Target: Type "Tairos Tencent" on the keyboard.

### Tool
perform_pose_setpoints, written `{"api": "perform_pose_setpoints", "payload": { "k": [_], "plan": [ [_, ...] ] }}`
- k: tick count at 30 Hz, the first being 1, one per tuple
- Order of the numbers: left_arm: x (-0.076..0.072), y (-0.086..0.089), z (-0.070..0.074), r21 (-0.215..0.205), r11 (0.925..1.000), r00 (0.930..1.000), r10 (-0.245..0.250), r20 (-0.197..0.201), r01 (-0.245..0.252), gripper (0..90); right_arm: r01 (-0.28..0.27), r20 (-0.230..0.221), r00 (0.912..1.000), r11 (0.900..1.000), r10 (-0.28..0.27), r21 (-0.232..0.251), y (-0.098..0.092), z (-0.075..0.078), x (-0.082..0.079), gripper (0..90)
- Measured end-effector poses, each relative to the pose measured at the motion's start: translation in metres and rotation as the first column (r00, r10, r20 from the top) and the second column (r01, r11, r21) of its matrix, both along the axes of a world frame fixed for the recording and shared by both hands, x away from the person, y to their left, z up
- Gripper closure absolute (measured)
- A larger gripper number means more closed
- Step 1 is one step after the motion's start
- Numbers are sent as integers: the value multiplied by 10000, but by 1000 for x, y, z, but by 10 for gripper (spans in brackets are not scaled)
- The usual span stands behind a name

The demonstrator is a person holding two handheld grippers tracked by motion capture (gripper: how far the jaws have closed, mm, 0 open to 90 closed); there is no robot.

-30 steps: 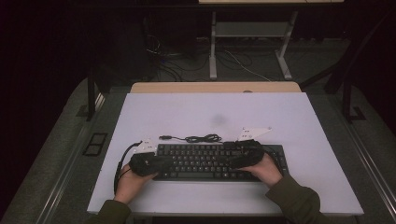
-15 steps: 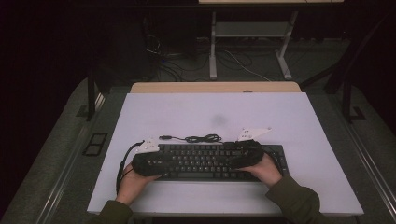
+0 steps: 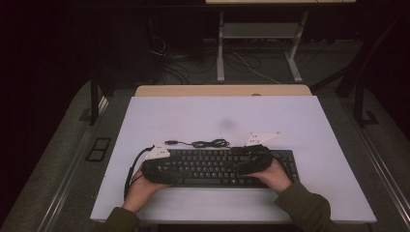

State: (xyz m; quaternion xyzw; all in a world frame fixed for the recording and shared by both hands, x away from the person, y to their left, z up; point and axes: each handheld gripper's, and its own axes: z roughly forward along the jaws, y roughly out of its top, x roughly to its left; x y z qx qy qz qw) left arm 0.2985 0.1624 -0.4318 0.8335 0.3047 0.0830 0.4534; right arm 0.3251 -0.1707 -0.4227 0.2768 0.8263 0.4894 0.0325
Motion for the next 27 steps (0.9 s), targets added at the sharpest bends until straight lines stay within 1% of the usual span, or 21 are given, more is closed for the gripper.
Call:
{"api": "perform_pose_setpoints", "payload": {
  "k": [3, 9, 10, 11, 16, 17, 21, 23, 27],
  "plan": [
    [0, -2, 0, 30, 10000, 10000, -23, 25, 23, 201, 49, -4, 10000, 10000, -49, -16, 1, 0, 1, 308],
    [-1, -3, 0, -26, 10000, 10000, -45, 22, 45, 198, 29, -22, 10000, 10000, -29, 11, 5, 0, 4, 315],
    [-1, -3, 0, -11, 10000, 10000, -59, 46, 59, 198, 32, 25, 10000, 10000, -33, 34, 7, 1, 5, 317],
    [-2, -4, 0, -22, 10000, 10000, -64, 50, 64, 197, 72, -31, 10000, 10000, -72, 59, 8, 1, 6, 318],
    [-1, -4, -1, -39, 10000, 9999, -78, 73, 78, 197, -43, 14, 10000, 10000, 43, 41, 15, 0, 8, 322],
    [-1, -4, -1, -40, 10000, 9999, -79, 78, 79, 197, -20, -36, 10000, 10000, 20, 37, 17, 0, 9, 322],
    [-1, -4, -1, -46, 9999, 9999, -91, 77, 91, 197, -89, 27, 10000, 9999, 89, -58, 22, -1, 12, 323],
    [-1, -4, -2, -53, 10000, 9999, -75, 68, 75, 197, -51, 12, 10000, 10000, 51, -86, 24, -2, 12, 333],
    [-1, -4, -2, -66, 9999, 9999, -89, 75, 89, 197, 116, 64, 9999, 9997, -114, -212, 29, -1, 15, 320]
  ]
}}
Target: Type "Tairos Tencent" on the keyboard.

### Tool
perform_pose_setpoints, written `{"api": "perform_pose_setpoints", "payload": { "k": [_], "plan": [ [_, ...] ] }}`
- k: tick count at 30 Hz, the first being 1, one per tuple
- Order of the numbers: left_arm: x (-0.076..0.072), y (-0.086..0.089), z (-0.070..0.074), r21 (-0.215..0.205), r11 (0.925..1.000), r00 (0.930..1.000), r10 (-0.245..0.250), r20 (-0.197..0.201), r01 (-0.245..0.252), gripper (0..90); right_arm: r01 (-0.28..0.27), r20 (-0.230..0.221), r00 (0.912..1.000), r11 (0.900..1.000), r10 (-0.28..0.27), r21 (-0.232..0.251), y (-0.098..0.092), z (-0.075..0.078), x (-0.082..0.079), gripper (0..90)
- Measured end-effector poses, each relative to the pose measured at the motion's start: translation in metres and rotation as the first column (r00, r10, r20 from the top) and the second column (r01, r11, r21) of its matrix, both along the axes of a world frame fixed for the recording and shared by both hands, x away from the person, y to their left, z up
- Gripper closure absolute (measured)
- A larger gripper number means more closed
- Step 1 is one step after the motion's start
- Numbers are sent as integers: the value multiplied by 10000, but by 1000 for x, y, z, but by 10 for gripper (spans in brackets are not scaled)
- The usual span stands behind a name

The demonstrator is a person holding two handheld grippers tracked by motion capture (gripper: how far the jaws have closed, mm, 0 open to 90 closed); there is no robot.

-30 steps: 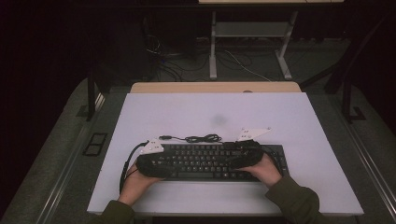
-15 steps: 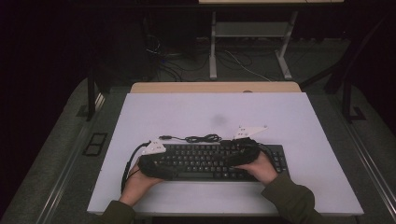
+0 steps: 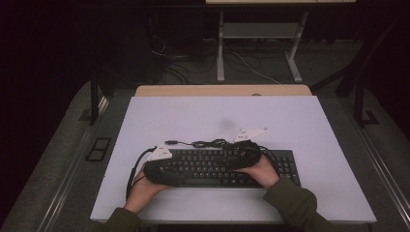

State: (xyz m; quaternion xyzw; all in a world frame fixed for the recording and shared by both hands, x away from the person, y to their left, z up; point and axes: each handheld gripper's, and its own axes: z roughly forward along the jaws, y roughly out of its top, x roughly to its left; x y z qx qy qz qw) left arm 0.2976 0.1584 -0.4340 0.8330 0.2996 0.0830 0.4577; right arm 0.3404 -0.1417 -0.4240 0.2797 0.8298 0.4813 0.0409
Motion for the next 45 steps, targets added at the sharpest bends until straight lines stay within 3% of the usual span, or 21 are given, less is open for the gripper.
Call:
{"api": "perform_pose_setpoints", "payload": {
  "k": [9, 15, 31, 45],
  "plan": [
    [0, 0, -1, 21, 10000, 10000, 3, 15, -3, 192, -275, -192, 9994, 9995, 272, -184, 10, -4, 4, 387],
    [1, 0, 0, 22, 10000, 10000, 15, 38, -15, 189, -534, -339, 9981, 9978, 520, -395, 12, -7, 3, 478],
    [1, 0, -1, 48, 10000, 10000, 6, 54, -6, 185, -930, -398, 9951, 9932, 904, -694, 12, -7, 1, 878],
    [1, 0, -1, 68, 10000, 10000, -7, 69, 7, 184, -1030, -549, 9937, 9894, 978, -1026, 15, -12, 1, 892]
  ]
}}
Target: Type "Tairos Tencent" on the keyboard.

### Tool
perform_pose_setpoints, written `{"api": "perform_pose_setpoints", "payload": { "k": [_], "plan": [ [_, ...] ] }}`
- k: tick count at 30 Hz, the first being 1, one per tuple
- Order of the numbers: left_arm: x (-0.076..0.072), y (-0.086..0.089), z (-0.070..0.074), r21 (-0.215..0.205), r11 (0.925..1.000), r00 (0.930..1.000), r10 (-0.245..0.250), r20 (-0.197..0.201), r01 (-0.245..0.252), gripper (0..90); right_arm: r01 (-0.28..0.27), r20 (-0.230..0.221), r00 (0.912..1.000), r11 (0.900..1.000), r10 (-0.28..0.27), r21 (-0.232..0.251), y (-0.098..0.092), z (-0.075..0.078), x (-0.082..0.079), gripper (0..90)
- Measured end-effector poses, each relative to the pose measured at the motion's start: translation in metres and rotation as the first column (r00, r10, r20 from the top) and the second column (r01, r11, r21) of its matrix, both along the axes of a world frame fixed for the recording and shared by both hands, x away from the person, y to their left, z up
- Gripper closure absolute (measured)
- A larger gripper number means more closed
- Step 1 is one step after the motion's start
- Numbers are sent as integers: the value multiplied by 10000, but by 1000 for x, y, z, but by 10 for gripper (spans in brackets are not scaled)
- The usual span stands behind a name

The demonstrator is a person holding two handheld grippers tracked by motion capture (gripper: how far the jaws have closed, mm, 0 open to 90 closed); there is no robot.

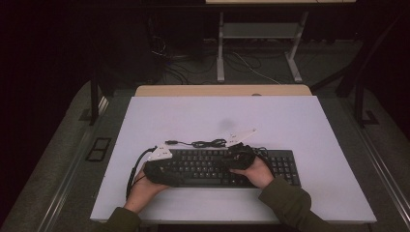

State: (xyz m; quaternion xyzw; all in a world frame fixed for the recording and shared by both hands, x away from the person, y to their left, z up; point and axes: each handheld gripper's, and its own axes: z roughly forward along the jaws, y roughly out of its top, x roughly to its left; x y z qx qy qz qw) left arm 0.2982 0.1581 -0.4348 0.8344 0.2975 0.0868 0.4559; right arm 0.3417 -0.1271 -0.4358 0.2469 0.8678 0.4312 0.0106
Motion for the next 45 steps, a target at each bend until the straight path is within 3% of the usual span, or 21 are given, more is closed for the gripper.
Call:
{"api": "perform_pose_setpoints", "payload": {
  "k": [14, 31, 37, 45],
  "plan": [
    [0, 0, 0, 39, 10000, 10000, -4, -14, 4, 183, 57, -51, 10000, 9997, -58, -234, 2, -4, 1, 892],
    [0, 0, 0, 54, 10000, 10000, 5, -10, -5, 183, 91, -145, 9999, 9999, -92, -45, 0, -2, 1, 876],
    [0, 0, 0, 66, 10000, 10000, -14, 4, 14, 183, 111, -165, 9998, 9999, -109, 120, -1, 0, 1, 792],
    [-1, 0, 1, 33, 10000, 10000, 18, 17, -18, 183, 157, -155, 9998, 9994, -152, 302, -3, 2, 1, 506]
  ]
}}
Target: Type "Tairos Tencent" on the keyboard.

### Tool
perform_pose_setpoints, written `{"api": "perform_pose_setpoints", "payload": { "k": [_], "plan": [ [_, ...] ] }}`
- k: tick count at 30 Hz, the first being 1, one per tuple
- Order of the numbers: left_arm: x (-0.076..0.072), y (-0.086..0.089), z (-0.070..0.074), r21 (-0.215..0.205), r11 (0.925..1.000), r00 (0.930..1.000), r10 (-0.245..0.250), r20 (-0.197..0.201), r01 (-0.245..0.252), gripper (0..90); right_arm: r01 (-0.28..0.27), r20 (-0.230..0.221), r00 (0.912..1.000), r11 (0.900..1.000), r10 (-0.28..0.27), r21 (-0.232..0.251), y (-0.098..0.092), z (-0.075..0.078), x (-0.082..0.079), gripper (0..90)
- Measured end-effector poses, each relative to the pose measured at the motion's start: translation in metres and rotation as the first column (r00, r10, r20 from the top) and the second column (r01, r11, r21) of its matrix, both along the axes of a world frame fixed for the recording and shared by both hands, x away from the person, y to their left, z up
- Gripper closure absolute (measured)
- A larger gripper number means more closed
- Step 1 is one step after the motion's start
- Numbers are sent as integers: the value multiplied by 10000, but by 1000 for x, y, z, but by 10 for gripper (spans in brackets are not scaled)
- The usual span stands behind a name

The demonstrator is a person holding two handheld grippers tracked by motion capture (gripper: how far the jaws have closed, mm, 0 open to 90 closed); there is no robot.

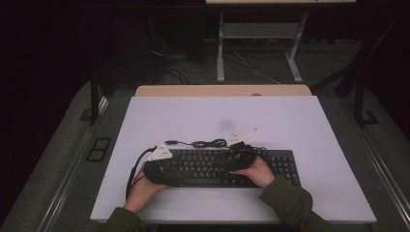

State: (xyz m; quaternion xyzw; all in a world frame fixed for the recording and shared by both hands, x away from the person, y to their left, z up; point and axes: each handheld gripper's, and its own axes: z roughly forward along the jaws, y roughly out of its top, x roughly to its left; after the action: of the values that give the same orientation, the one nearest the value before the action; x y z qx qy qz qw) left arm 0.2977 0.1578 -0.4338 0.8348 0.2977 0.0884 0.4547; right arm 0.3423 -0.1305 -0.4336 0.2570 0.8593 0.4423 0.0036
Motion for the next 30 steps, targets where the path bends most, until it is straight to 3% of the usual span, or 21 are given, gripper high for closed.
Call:
{"api": "perform_pose_setpoints", "payload": {
  "k": [5, 9, 20, 30],
  "plan": [
    [0, 0, 0, 54, 10000, 10000, -27, -1, 27, 184, 12, 120, 9999, 9996, -16, 266, -3, 2, -1, 386],
    [0, 0, 0, 46, 10000, 10000, 41, -2, -41, 184, 67, 152, 9999, 9991, -73, 412, -6, 4, 0, 352],
    [5, -4, 3, 67, 9999, 10000, 85, 44, -86, 212, 234, 231, 9994, 9983, -247, 527, -13, 6, 0, 337],
    [15, -7, 7, -120, 9999, 9999, -112, 37, 113, 359, 314, 252, 9991, 9976, -330, 619, -15, 7, 0, 332]
  ]
}}
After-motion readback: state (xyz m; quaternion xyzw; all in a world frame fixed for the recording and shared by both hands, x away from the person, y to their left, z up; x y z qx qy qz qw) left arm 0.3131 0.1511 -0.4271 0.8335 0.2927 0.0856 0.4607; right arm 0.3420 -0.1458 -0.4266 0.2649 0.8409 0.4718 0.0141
